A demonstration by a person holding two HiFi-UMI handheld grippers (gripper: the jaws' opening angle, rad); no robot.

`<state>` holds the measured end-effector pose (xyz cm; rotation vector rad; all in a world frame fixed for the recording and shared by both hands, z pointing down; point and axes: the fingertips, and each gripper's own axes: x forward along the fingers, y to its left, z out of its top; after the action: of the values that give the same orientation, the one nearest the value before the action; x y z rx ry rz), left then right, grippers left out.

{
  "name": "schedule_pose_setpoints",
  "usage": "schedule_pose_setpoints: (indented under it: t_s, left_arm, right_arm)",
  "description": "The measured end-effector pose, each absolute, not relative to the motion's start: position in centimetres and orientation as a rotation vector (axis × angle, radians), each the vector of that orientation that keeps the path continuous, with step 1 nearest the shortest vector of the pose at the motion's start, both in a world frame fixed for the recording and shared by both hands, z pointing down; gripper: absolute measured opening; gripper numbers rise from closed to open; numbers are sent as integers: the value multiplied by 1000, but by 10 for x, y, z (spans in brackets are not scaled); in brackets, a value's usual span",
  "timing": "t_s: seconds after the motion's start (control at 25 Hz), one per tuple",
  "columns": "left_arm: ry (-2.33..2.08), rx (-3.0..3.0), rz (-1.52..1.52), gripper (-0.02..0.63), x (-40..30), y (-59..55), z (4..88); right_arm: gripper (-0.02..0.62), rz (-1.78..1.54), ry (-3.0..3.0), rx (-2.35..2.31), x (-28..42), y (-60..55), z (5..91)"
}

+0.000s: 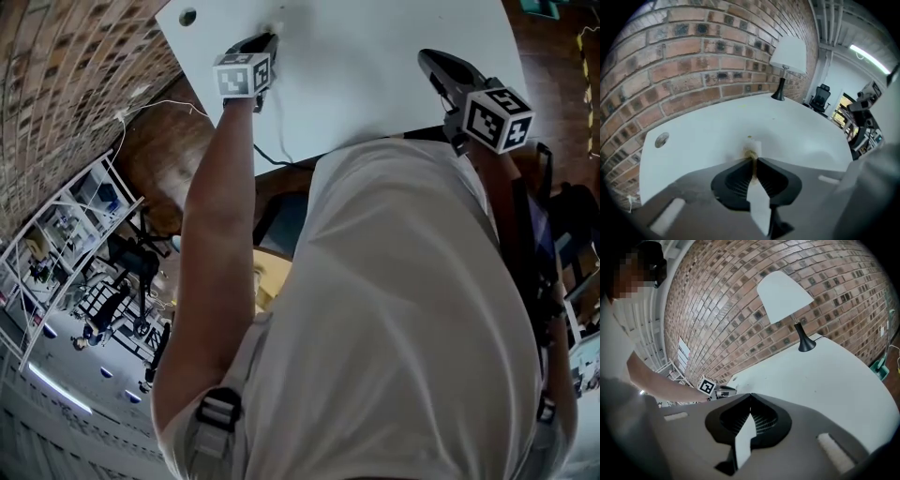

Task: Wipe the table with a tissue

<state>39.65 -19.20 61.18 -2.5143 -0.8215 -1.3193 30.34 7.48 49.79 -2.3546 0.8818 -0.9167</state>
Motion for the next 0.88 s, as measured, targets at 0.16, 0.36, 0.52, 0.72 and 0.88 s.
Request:
schedule_pose_setpoints:
  t_s: [0.16,0.36,0.52,0.72,0.88]
  left_arm:
    - [-600,-2635,-1304,43,424,-207,604]
    - [-453,-2643,-1320,44,454,-206,609]
    - [-434,-2566,-1342,43,460,-189,615]
    - [-474,-2489,-1349,41,460,-164,618]
    - [-524,-2458,-1360,40,449,-162,617]
  right_arm:
    - [8,-915,851,-2346,301,89,498]
    - [8,-924,795,-2340,301,108,502]
    - [8,-915,752,-2342,301,129,503]
    - [8,-902,743,-2332,304,143,506]
    - [8,-899,758,-2321,307,126,503]
